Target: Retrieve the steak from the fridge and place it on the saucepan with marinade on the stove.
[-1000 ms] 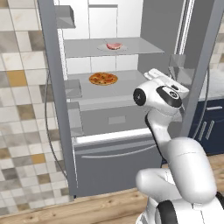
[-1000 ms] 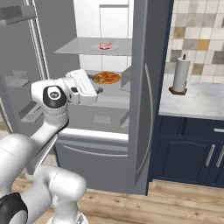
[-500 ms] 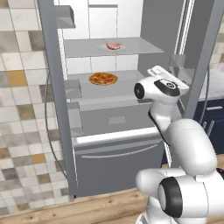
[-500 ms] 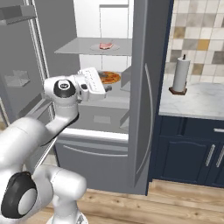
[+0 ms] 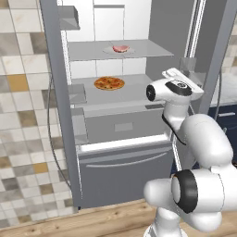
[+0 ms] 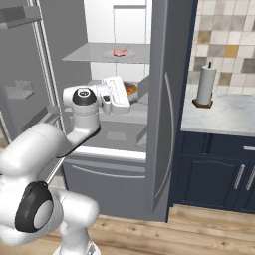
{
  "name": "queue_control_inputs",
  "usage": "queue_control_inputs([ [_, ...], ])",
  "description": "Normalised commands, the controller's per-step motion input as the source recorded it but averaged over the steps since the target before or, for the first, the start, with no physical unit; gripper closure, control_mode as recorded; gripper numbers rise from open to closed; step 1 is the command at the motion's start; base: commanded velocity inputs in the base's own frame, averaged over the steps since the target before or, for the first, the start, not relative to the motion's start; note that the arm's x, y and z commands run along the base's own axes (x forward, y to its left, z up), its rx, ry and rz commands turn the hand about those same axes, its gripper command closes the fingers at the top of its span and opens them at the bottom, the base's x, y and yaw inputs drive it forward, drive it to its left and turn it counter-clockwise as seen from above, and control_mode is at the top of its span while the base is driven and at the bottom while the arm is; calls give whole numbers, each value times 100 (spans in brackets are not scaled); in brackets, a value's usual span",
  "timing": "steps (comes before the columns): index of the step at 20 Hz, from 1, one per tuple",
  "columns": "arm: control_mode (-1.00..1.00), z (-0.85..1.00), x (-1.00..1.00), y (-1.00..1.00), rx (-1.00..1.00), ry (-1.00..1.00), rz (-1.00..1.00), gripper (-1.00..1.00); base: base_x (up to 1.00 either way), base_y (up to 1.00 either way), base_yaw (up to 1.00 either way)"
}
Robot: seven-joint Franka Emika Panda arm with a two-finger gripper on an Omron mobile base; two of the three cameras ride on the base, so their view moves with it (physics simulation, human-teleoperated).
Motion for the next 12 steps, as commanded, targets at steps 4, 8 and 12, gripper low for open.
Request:
queue_control_inputs([
  [4,-100,-7,10,-33,0,-4,-8,-100,0,0,0],
  [8,-100,-10,6,-23,0,-3,-8,-100,0,0,0],
  [12,-100,-2,0,-35,0,-1,-3,-100,0,0,0],
])
